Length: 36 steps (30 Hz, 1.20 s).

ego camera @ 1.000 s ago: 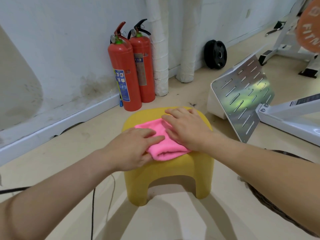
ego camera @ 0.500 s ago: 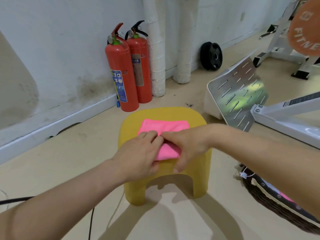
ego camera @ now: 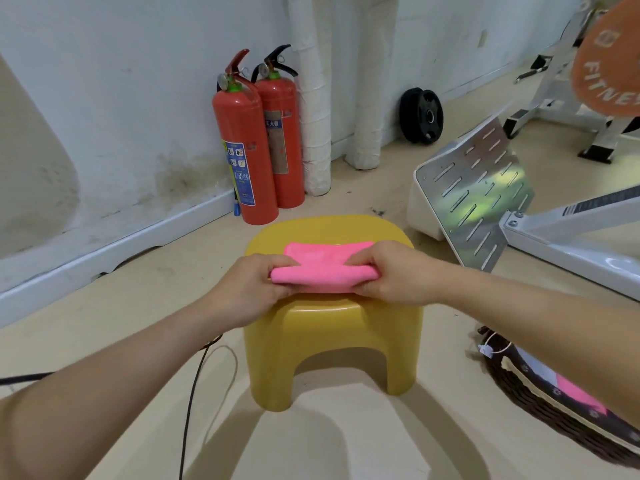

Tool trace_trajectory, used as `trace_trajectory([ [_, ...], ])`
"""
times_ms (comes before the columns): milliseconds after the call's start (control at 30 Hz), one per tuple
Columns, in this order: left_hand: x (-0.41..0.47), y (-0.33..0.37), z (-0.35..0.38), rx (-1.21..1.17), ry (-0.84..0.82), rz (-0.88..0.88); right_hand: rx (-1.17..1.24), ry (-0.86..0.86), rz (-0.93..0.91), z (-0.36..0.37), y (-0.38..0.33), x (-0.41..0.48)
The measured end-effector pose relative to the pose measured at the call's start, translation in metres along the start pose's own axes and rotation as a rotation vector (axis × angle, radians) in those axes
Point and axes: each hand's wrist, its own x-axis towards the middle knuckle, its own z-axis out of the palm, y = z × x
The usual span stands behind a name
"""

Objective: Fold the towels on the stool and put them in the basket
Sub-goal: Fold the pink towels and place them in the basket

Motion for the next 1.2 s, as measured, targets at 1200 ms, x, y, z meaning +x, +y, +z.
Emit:
trace_trajectory([
  [1200, 0.057, 0.0, 0.011, 0.399, -0.093, -0.077, -0.08, -0.169, 0.19, -0.002, 0.013, 0.054],
])
